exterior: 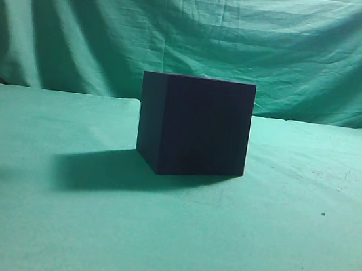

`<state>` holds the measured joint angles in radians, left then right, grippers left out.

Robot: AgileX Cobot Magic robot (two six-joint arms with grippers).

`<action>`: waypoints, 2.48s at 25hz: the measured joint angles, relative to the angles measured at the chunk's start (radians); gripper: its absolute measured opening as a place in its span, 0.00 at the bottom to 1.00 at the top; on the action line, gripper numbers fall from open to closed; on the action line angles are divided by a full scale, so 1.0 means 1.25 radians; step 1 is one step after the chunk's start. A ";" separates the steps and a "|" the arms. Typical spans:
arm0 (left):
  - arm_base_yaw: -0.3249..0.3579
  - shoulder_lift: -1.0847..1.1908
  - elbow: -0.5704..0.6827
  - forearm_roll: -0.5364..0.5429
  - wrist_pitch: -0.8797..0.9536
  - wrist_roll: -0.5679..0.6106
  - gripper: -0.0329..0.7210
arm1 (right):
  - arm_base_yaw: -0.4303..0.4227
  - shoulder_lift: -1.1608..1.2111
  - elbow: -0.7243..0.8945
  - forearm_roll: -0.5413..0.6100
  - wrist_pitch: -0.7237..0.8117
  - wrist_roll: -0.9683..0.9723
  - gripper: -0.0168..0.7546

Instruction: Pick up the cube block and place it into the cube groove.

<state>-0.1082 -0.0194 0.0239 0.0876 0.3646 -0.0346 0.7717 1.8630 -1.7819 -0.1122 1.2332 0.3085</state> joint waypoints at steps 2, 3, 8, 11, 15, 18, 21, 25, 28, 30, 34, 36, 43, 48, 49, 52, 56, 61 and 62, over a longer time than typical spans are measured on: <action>0.000 0.000 0.000 0.000 0.000 0.000 0.04 | 0.000 -0.035 -0.006 -0.001 0.004 -0.003 0.47; 0.000 0.000 0.000 0.000 0.000 0.000 0.04 | 0.000 -0.059 -0.008 0.000 0.008 -0.007 0.37; 0.000 0.000 0.000 0.000 0.000 0.000 0.04 | 0.000 -0.191 -0.008 0.057 0.014 -0.026 0.02; 0.000 0.000 0.000 0.000 0.000 0.000 0.04 | 0.000 -0.276 -0.002 0.063 0.018 -0.042 0.02; 0.000 0.000 0.000 0.000 0.000 0.000 0.04 | 0.000 -0.411 0.094 0.056 0.022 -0.047 0.02; 0.000 0.000 0.000 0.000 0.000 0.000 0.04 | 0.000 -0.511 0.197 0.024 0.025 -0.049 0.02; 0.000 0.000 0.000 0.000 0.000 0.000 0.04 | 0.000 -0.616 0.305 0.005 0.027 -0.050 0.02; 0.000 0.000 0.000 0.000 0.000 0.000 0.04 | 0.000 -0.759 0.452 0.015 -0.020 -0.052 0.02; 0.000 0.000 0.000 0.000 0.000 0.000 0.04 | 0.000 -0.870 0.551 0.033 -0.092 -0.052 0.02; 0.000 0.000 0.000 0.000 0.000 0.000 0.04 | 0.000 -0.938 0.599 0.047 -0.107 -0.052 0.02; 0.000 0.000 0.000 0.000 0.000 0.000 0.04 | 0.000 -1.044 0.623 0.060 -0.058 -0.059 0.02; 0.000 0.000 0.000 0.000 0.000 0.000 0.04 | 0.000 -1.078 0.626 0.057 -0.045 -0.087 0.02; 0.000 0.000 0.000 0.000 0.000 0.000 0.04 | 0.000 -1.149 0.687 0.073 -0.086 -0.245 0.02; 0.000 0.000 0.000 0.000 0.000 0.000 0.04 | -0.084 -1.259 0.862 0.073 -0.289 -0.256 0.02; 0.000 0.000 0.000 0.000 0.000 0.000 0.04 | -0.118 -1.289 0.898 0.073 -0.336 -0.256 0.02; 0.000 0.000 0.000 0.000 0.000 0.000 0.04 | -0.223 -1.370 1.020 0.078 -0.451 -0.256 0.02; 0.000 0.000 0.000 0.000 0.000 0.000 0.04 | -0.359 -1.468 1.161 0.086 -0.532 -0.253 0.02; 0.000 0.000 0.000 0.000 0.000 0.000 0.04 | -0.489 -1.498 1.306 0.093 -0.645 -0.252 0.02; 0.000 0.000 0.000 0.000 0.000 0.000 0.04 | -0.504 -1.499 1.330 0.095 -0.658 -0.252 0.02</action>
<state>-0.1082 -0.0194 0.0239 0.0876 0.3646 -0.0346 0.1411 -0.0105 -0.1193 0.0063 0.4101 -0.0069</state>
